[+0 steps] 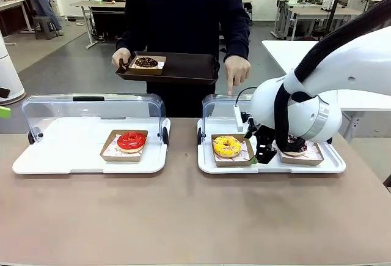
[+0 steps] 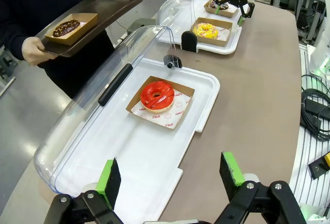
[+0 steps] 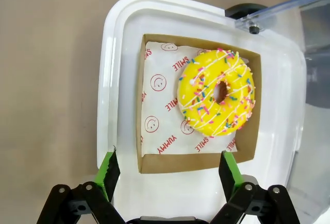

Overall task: Provide the desired donut to the person.
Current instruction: Pick up and lift the Paper togo box containing the Donut pointed at by the person.

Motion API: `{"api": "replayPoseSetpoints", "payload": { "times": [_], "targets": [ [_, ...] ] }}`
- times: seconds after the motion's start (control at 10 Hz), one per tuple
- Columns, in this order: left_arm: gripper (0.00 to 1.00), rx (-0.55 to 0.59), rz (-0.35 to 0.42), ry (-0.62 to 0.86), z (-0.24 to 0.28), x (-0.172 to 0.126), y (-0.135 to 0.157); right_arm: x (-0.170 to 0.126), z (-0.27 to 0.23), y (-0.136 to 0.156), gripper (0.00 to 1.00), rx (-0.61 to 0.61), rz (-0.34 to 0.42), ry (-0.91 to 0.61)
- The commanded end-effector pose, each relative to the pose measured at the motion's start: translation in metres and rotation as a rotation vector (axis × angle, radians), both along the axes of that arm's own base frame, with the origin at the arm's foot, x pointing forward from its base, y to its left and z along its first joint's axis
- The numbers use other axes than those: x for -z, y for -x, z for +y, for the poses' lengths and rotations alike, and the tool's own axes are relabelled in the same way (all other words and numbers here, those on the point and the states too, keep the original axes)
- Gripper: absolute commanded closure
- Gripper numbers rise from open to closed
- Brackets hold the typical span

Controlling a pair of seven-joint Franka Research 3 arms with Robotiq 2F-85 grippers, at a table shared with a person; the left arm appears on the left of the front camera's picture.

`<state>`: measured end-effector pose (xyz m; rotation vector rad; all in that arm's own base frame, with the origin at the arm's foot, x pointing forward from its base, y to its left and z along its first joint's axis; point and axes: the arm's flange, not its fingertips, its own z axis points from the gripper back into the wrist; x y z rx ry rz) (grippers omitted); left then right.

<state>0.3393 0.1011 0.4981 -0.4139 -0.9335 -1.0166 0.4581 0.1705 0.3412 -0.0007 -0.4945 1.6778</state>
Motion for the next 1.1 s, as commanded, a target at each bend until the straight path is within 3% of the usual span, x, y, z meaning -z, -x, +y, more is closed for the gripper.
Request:
{"api": "replayPoseSetpoints", "payload": {
  "times": [0.0,0.1,0.2,0.3,0.4,0.5,0.7,0.8,0.9,1.0],
  "targets": [
    [0.00,-0.013,-0.008,0.009,0.000,0.000,0.000,0.013,-0.008,-0.010,0.00,-0.045,0.017,-0.038],
    [0.00,-0.013,-0.008,0.009,0.000,0.000,0.000,0.016,-0.009,-0.013,0.00,-0.052,0.028,-0.035],
    [0.00,-0.013,-0.008,0.009,0.000,0.000,0.000,0.020,-0.010,-0.015,0.31,-0.062,0.028,-0.037],
    [0.00,-0.013,-0.008,0.009,0.000,0.000,0.000,0.019,-0.012,-0.016,0.54,-0.068,0.014,-0.044],
    [0.00,-0.013,-0.008,0.009,0.000,0.000,0.000,0.018,-0.012,-0.016,0.86,-0.071,0.003,-0.049],
    [0.00,-0.013,-0.008,0.009,0.000,0.000,0.000,0.021,-0.010,-0.018,1.00,-0.071,-0.001,-0.053],
    [0.00,-0.013,-0.008,0.009,0.000,0.000,0.000,0.023,-0.009,-0.018,1.00,-0.064,0.019,-0.020],
    [0.00,-0.013,-0.008,0.009,0.000,0.000,0.000,0.026,-0.008,-0.018,0.94,-0.064,0.050,0.000],
    [0.00,-0.013,-0.008,0.009,0.000,0.000,0.000,0.028,-0.008,-0.018,1.00,-0.072,0.059,0.013],
    [0.00,-0.013,-0.008,0.009,0.000,0.000,0.000,0.030,-0.007,-0.017,1.00,-0.077,0.060,0.028]
  ]
}}
